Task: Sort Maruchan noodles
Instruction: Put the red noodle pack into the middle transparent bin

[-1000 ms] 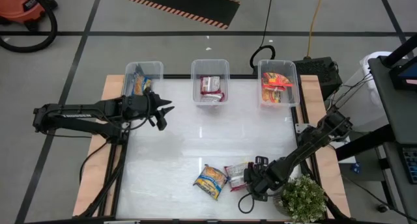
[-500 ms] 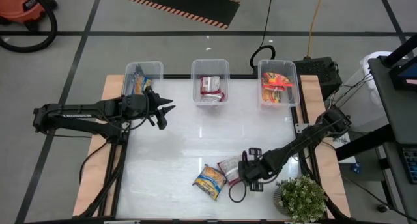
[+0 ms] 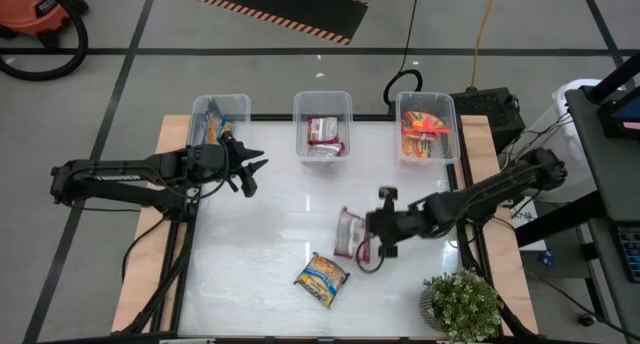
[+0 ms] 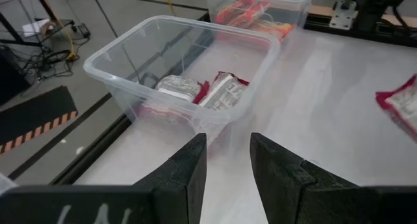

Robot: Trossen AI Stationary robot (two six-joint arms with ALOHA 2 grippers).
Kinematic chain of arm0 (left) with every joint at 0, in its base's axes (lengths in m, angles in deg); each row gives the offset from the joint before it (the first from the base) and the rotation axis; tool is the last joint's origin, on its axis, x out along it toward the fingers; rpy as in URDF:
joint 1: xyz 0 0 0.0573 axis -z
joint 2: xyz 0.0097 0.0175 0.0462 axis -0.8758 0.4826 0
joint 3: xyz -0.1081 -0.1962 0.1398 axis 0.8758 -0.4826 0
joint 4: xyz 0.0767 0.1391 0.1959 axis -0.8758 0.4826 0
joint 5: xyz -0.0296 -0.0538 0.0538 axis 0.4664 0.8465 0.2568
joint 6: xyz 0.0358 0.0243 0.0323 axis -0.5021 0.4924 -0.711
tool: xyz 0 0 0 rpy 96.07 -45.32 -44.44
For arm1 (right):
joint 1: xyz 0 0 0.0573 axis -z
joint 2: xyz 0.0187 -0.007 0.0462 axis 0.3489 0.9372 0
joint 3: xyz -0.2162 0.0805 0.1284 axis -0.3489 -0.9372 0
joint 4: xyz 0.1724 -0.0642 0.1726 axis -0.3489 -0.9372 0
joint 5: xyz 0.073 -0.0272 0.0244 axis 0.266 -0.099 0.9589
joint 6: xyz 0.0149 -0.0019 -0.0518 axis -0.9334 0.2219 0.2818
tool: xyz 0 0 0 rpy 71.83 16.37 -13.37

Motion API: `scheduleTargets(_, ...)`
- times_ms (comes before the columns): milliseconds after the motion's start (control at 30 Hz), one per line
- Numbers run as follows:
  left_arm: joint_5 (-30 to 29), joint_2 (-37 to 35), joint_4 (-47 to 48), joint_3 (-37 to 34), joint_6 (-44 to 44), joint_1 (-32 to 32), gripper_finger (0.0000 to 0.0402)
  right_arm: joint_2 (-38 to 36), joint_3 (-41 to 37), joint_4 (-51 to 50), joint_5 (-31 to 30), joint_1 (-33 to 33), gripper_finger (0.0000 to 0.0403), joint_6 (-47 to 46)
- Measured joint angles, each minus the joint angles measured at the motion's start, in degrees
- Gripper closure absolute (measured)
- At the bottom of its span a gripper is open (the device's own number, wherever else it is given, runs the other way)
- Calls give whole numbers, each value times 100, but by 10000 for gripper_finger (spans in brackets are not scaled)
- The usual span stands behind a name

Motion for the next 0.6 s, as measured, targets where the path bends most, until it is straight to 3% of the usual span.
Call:
scheduleTargets(133,-30,0,-16,0,0,-87,277,-421,0,377,-781,286,403,719)
scheduleTargets(300,-30,0,-157,-1,-26,-201,277,-754,0,1079,-1256,639,403,1836)
scheduleTargets(600,-30,0,-286,0,-48,-261,277,-875,0,2435,-1261,1516,403,3471)
